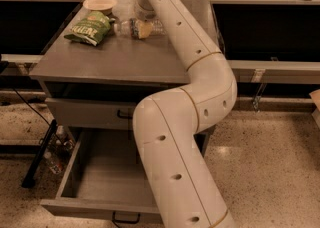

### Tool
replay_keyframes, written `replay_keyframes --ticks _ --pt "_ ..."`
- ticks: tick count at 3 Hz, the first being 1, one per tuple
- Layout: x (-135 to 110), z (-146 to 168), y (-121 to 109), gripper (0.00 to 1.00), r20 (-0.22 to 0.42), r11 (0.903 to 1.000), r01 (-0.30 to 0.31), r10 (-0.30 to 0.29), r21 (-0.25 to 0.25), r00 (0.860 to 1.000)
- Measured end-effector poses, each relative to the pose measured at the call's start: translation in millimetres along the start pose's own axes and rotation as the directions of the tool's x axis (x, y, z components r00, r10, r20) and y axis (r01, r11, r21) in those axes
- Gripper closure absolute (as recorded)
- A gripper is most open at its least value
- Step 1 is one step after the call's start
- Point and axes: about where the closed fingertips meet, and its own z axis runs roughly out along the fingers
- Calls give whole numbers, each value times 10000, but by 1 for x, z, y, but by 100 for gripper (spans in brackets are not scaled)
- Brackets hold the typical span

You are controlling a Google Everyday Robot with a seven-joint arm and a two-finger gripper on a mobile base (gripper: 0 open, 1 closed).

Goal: Place water bottle into middle drawer

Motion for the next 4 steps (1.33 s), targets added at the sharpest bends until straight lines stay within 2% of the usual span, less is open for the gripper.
replay_keyframes --ticks 1,3,4 --pt "0 0 0 100 0 10000 0 0 -2 10000" --pt "6 -9 -5 100 -27 9995 -228 228 219 9997" --pt "34 -84 -37 100 -1108 9916 -460 595 1212 9921"
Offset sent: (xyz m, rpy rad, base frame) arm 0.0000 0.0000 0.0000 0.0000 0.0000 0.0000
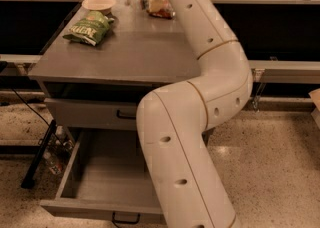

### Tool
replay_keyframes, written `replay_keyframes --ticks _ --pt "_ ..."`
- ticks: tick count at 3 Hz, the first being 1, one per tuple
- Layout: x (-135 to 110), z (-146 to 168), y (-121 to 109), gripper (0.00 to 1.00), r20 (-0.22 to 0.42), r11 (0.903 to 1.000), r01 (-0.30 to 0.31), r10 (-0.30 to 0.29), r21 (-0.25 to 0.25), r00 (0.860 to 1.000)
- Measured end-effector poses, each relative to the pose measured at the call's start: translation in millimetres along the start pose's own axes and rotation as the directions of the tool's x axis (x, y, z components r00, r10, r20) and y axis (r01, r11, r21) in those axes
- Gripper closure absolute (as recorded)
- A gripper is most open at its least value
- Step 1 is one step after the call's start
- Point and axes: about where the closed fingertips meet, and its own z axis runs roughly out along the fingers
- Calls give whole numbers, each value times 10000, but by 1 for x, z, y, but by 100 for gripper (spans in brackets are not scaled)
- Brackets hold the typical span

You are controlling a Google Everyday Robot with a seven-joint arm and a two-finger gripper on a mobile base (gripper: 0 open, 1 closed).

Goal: Place water bottle into middle drawer

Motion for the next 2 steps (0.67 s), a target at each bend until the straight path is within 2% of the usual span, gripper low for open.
replay_keyframes --ticks 1,2 --pt "25 -61 -28 100 -875 9970 -131 197 762 9960" --pt "100 -170 -47 100 -2598 9665 -1203 1791 2266 9489"
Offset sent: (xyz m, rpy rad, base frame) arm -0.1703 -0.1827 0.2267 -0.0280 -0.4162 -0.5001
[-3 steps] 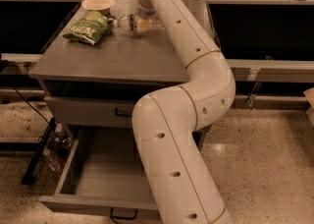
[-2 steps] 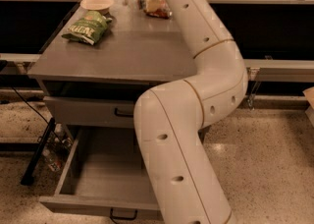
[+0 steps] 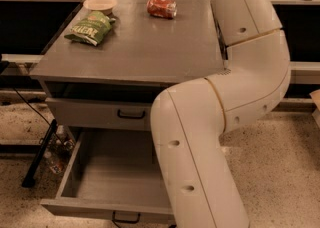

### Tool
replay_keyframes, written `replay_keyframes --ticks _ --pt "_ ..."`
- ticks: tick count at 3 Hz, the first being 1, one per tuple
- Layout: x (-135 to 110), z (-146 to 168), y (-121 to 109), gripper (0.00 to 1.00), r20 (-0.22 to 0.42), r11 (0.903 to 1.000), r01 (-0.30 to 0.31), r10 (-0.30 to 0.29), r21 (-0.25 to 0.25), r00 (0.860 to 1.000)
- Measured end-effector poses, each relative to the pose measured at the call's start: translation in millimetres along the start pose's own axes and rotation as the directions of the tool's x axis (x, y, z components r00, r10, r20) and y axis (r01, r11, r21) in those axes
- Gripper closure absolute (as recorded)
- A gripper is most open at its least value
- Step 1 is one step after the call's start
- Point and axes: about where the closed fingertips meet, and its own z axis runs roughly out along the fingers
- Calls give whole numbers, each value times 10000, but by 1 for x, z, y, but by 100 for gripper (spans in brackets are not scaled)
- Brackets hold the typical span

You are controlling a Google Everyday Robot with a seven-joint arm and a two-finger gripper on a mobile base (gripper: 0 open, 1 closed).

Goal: Place water bottle into middle drawer

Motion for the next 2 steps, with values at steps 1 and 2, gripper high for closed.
replay_keyframes --ticks 1,2 --pt "81 -36 19 100 -1746 9908 -1341 1348 156 9754" --pt "188 -52 70 100 -3644 9457 -3087 3240 1013 8731"
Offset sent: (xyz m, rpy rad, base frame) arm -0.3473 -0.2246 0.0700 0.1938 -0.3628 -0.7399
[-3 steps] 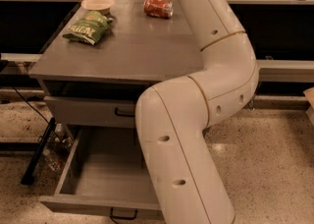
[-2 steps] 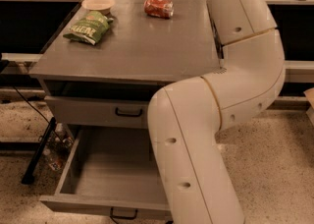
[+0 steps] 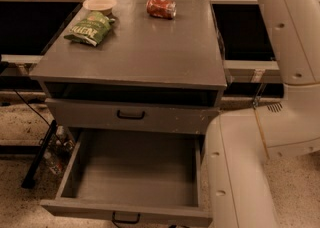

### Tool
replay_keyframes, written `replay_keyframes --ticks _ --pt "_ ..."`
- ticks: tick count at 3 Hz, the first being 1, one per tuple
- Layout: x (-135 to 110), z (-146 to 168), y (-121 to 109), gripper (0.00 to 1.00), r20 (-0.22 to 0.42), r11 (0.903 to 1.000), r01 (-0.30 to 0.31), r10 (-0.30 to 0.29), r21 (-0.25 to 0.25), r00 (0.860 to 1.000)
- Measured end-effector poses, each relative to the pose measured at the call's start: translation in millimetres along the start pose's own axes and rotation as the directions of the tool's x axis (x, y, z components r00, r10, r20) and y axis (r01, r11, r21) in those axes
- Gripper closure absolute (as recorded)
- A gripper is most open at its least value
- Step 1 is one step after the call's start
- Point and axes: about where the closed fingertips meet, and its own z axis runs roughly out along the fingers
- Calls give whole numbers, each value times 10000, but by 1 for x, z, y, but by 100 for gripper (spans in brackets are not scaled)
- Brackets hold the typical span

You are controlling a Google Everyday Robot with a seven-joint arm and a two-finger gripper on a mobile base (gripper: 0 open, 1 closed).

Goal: Place water bottle into middle drawer

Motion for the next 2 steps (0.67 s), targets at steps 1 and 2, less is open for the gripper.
replay_keyframes --ticks 1,2 --pt "11 -2 -20 100 374 9954 -460 430 840 9984" --pt "11 -2 -21 100 376 9954 -464 433 844 9984"
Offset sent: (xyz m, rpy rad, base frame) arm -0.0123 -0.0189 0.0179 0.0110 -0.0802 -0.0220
